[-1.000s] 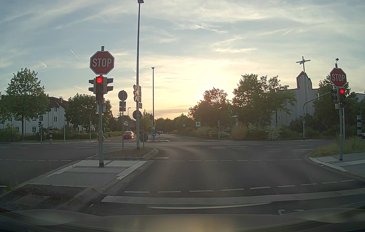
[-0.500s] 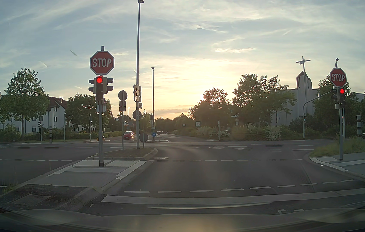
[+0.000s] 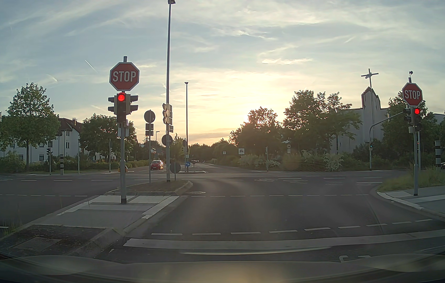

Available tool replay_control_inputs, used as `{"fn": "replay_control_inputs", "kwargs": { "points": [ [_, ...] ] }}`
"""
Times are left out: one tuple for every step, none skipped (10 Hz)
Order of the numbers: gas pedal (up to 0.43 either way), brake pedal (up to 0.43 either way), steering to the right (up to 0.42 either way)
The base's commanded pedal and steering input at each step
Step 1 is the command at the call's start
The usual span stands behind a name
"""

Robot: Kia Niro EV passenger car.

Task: Follow the waypoints while adhering to traffic rules and regulations

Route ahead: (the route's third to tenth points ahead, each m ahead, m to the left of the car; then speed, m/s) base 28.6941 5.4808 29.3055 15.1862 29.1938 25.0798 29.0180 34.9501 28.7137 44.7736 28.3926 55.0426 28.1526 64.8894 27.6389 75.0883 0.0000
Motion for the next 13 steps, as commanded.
{"fn": "replay_control_inputs", "kwargs": {
  "points": [
    [0.000,0.421,0.008],
    [0.000,0.421,0.008],
    [0.000,0.421,0.008],
    [0.000,0.421,0.009],
    [0.000,0.421,0.008],
    [0.000,0.421,0.008],
    [0.000,0.421,0.009],
    [0.000,0.421,0.009],
    [0.000,0.421,0.008],
    [0.000,0.421,0.009],
    [0.000,0.421,0.008],
    [0.000,0.421,0.009],
    [0.000,0.421,0.008]
  ]
}}
